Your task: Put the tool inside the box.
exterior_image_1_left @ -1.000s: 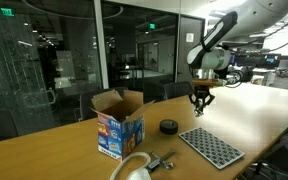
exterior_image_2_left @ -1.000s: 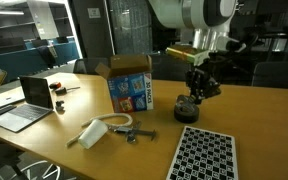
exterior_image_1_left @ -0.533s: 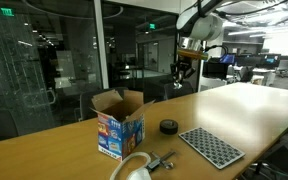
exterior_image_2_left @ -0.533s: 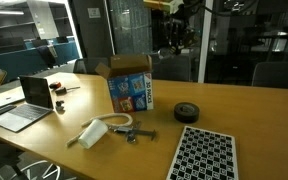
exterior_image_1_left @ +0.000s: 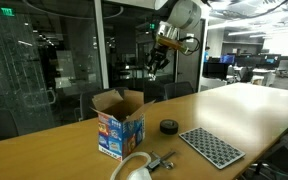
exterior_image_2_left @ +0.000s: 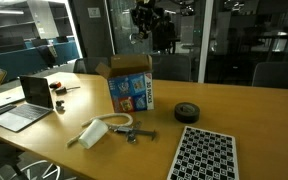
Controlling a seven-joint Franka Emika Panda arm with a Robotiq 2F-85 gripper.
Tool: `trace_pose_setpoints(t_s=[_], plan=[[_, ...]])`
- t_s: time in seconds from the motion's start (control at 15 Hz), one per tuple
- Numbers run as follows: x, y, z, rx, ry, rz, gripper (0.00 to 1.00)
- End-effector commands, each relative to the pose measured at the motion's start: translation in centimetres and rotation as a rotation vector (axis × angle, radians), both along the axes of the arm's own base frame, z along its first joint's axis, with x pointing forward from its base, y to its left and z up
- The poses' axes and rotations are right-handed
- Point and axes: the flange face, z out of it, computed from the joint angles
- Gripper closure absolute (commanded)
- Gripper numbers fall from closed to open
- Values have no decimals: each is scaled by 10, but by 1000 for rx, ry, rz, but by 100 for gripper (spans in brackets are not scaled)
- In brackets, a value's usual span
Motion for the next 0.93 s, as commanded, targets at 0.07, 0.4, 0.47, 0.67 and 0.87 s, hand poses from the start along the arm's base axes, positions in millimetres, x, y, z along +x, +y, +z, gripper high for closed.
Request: trace_pose_setpoints(t_s=[0.07,0.4,0.47,0.67,0.87], plan=[[20,55,-6,-8,-30,255,84],[36,109,-56,10,-40,499,84],[40,119,-69,18,-32,538,84],[50,140,-104,27,-5,626,84],[61,150,-133,41,17,676,84]])
